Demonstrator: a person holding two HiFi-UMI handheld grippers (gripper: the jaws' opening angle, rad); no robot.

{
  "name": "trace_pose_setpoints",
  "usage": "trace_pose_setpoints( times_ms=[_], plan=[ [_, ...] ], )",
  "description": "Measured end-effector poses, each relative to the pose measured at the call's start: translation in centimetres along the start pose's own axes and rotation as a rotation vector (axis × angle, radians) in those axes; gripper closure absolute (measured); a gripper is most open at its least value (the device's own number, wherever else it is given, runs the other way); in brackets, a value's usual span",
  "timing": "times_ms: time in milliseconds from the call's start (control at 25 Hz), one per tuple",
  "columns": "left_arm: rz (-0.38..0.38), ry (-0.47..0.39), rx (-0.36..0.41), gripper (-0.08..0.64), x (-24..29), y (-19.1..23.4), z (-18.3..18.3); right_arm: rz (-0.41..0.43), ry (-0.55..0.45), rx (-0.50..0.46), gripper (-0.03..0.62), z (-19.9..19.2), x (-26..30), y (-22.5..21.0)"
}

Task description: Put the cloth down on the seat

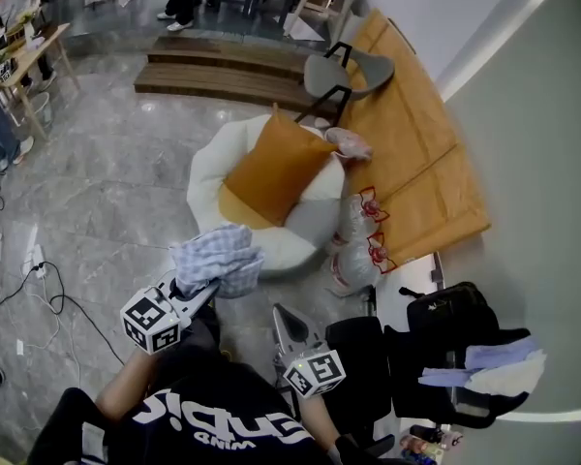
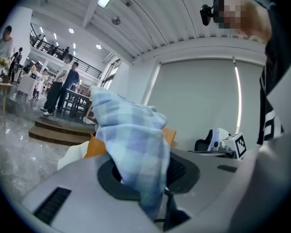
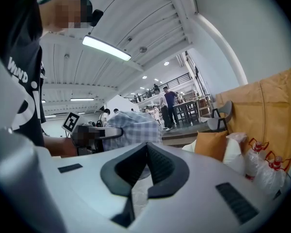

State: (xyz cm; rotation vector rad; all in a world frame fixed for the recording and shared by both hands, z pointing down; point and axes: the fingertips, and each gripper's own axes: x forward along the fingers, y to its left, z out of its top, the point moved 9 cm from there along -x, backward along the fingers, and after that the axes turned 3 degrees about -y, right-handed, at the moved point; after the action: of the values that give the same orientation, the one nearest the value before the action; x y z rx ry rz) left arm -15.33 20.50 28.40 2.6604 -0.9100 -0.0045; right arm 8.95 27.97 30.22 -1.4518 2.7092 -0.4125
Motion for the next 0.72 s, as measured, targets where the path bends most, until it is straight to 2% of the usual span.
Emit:
trace_pose_setpoints(
  times_ms=[720],
  plan=[
    [-0.011, 0.023, -0.025, 0.462, 5.4, 6.3, 1.7, 0.004, 0.03, 0.032, 0.572, 0.8, 6.7, -4.8]
  ],
)
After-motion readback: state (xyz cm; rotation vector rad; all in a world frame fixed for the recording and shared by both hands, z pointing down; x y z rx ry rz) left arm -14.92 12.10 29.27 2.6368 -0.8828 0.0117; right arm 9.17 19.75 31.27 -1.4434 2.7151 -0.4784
